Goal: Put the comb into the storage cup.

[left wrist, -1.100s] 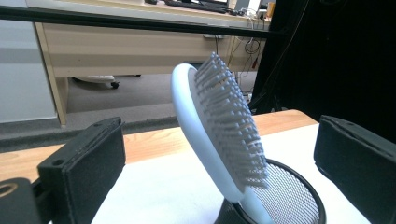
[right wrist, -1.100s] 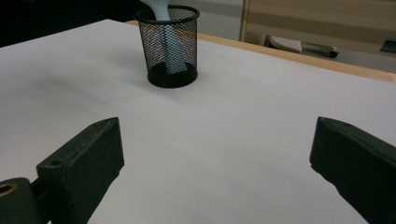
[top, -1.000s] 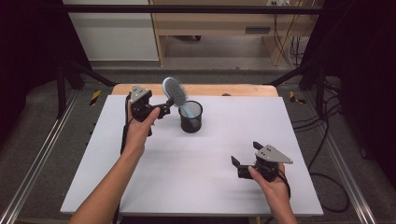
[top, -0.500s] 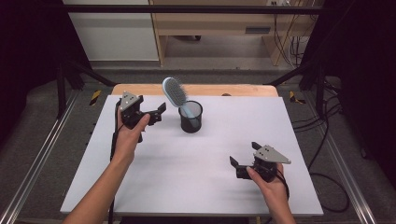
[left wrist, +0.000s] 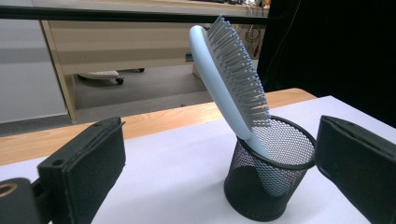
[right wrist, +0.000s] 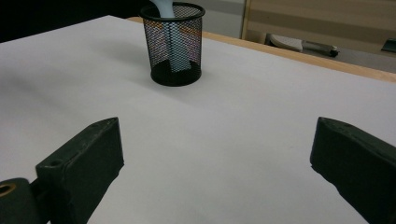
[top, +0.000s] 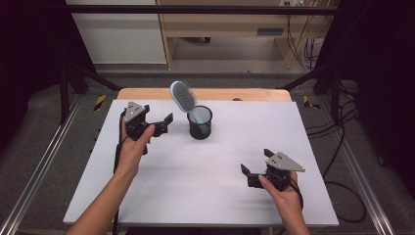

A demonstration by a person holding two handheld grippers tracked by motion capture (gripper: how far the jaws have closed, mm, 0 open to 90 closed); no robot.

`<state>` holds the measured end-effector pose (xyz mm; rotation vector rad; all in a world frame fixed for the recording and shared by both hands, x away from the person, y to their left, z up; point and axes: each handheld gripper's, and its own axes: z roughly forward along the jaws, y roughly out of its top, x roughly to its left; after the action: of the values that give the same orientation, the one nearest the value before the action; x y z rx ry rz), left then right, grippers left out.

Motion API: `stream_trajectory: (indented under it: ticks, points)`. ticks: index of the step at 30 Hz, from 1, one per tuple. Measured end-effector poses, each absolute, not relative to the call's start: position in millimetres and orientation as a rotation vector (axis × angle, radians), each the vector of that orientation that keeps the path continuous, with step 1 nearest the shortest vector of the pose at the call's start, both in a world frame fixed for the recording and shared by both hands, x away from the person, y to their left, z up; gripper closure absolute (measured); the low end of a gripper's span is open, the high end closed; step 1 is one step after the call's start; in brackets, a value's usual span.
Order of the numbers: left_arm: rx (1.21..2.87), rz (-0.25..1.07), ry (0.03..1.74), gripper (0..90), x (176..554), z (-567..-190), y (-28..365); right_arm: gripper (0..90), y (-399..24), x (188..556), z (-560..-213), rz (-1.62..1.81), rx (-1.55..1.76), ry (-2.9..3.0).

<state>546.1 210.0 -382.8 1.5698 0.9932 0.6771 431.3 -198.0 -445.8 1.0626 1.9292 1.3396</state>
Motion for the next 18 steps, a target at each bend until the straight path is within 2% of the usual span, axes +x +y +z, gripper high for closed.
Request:
stream_trajectory:
  ticks: [18]
  points:
    - [1.583, 0.675, 0.991, 2.3, 533.2, -394.2, 220.7, 3.2, -197.6, 432.0, -446.3, 1.339, 1.066, 1.937]
